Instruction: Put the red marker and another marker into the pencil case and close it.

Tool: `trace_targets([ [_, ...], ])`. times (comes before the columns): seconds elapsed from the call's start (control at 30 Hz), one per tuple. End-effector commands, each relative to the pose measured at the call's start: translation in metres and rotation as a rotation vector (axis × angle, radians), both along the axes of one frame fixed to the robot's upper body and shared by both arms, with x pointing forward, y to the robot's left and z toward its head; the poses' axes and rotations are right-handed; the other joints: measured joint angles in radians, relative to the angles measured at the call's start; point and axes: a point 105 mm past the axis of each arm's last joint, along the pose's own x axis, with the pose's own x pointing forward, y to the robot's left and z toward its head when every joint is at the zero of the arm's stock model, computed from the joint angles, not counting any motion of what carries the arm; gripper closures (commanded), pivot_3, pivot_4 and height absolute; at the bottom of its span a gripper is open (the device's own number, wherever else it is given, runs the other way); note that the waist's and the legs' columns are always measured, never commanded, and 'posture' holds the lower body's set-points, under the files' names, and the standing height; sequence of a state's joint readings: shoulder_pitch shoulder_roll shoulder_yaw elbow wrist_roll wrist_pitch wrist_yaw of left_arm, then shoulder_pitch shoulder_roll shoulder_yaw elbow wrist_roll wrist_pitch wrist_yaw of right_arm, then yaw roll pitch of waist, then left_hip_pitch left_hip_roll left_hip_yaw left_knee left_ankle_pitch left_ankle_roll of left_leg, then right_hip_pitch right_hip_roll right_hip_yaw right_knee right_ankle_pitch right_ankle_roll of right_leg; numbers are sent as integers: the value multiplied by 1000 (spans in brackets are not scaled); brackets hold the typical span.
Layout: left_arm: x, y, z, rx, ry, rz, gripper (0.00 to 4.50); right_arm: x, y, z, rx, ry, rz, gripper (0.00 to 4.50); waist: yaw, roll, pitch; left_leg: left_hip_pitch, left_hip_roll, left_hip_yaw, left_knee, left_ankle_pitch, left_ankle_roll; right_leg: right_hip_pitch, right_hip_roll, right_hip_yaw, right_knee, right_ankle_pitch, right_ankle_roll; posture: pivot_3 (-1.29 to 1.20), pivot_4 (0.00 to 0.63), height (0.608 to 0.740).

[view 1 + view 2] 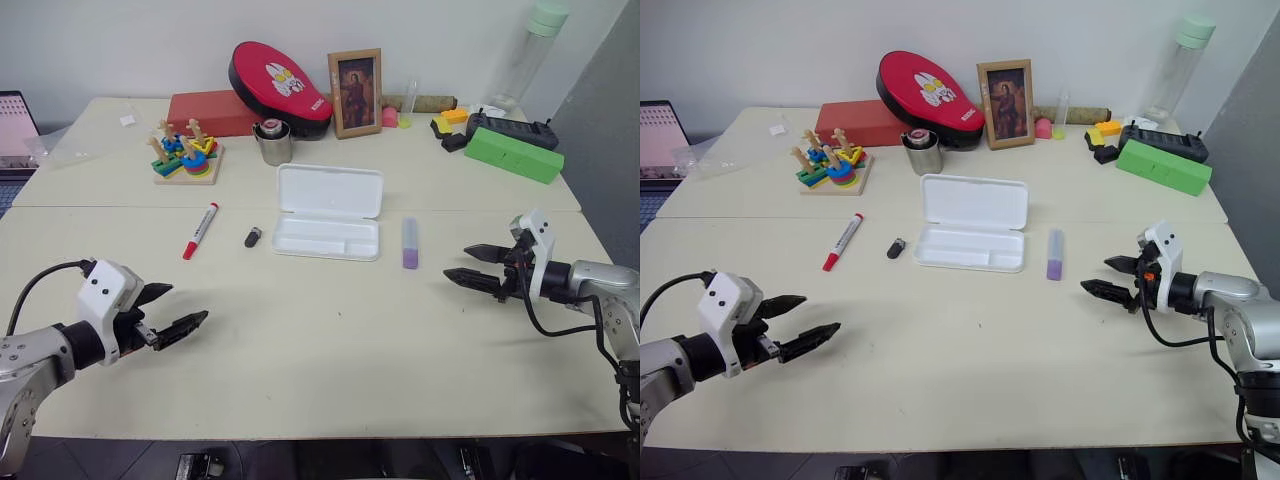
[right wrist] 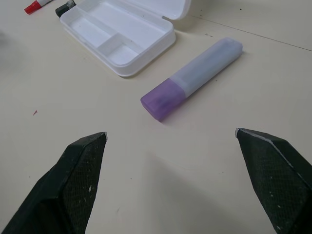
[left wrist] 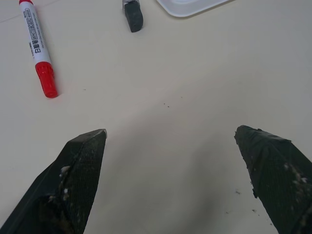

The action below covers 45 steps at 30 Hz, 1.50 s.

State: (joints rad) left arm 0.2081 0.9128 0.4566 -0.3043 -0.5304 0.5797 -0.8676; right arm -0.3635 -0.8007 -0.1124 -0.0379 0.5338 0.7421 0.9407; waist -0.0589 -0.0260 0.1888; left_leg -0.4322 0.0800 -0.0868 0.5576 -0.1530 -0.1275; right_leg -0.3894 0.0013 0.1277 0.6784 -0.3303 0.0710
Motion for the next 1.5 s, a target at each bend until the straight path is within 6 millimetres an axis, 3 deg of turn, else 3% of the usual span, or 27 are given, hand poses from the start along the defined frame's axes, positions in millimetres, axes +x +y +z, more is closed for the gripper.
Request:
trace_targets([
  [0.03, 0, -2, 10, 18, -17, -17, 0, -3, 2, 10, 17, -35, 23, 69, 0, 0, 0, 0, 0, 0, 0, 0, 0, 0, 0, 0, 0, 0, 0, 0, 150, 740],
  [1.0, 1, -4, 6, -7, -22, -7, 0, -5, 7, 9, 24, -20, 80, 69, 0, 0, 0, 0, 0, 0, 2, 0, 0, 1, 0, 0, 3, 3, -3, 0, 150, 740],
  [1.17, 17, -24, 21, -87, -143, -20, 0, 4, 49, 32, 94, -79, 213, 69, -4, 0, 0, 0, 0, 0, 5, 0, 0, 1, 0, -1, 4, 4, -2, 0, 150, 740],
  [1.27, 27, -57, 30, -160, -216, -84, 0, 21, 81, 38, 105, -104, 260, 69, -6, 0, 0, 0, 1, -1, 10, 0, 0, 3, 1, 0, 4, 6, 0, 0, 150, 740],
  [1.5, 36, -106, 41, -265, -286, -175, 0, 43, 141, 27, 14, -105, 418, 69, 2, 1, 0, 0, 0, -3, 16, 0, 0, 7, 2, -1, 4, 8, 3, 0, 150, 740],
])
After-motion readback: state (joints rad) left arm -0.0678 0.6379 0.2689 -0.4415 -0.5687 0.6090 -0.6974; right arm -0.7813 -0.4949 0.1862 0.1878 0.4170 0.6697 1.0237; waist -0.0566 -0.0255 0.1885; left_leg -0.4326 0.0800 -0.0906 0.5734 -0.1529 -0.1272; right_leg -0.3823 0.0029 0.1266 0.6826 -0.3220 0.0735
